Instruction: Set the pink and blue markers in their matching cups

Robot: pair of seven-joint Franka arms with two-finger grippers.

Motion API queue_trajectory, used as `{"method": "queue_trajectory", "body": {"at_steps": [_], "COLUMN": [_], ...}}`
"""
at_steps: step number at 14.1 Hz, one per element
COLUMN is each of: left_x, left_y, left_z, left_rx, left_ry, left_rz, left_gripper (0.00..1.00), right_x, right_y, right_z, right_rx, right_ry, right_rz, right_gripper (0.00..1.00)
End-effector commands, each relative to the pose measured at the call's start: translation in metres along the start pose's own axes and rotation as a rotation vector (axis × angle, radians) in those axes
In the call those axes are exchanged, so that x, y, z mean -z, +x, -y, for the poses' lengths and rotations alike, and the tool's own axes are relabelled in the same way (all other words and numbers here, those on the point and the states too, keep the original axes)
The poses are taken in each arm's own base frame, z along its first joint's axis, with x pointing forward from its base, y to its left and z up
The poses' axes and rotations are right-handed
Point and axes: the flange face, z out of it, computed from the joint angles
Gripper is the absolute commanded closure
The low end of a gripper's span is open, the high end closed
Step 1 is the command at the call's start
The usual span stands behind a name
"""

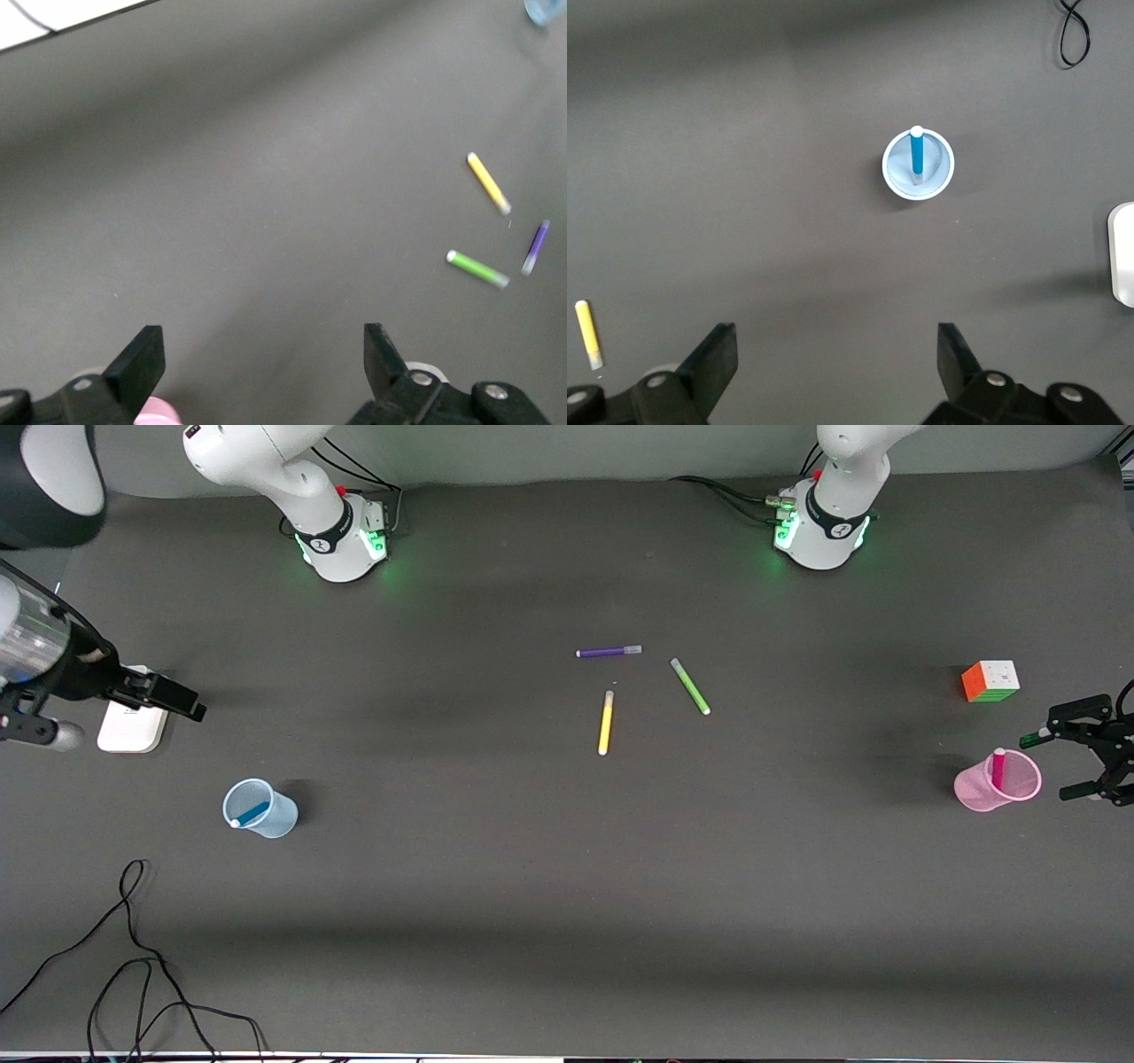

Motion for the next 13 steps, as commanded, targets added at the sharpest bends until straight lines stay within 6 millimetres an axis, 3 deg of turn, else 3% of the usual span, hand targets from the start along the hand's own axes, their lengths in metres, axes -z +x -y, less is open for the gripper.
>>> {"method": "queue_trajectory", "body": {"at_steps": [1, 3, 5, 8, 13], "left_x": [0.006, 0.006, 0.008, 0.002, -0.016], "left_y": [0.019, 0.028, 0.027, 0.024, 0.04], "left_z": [-0.034, -0.049, -0.058, -0.064, -0.089], "left_rx": [0.241, 0.428, 0.594, 0.847, 1.0], "left_ry": [-0.02, -0.035, -0.021, 0.026, 0.227], "left_rz": [0.023, 0.046, 0.098, 0.182, 0.328], "left_gripper": [0.0, 0.0, 0.0, 0.0, 0.0], "right_x": [0.011, 0.015, 0.015, 0.01, 0.011], "right_y": [-0.008, -0.014, -0.011, -0.013, -0.016], "right_z": [0.002, 0.014, -0.002, 0.009, 0.013], "right_rx": [0.031, 0.05, 0.02, 0.033, 0.035], "right_ry": [0.036, 0.039, 0.036, 0.025, 0.01], "right_rz": [-0.005, -0.013, -0.014, -0.009, -0.02], "right_gripper": [0.0, 0.0, 0.0, 0.0, 0.0]}}
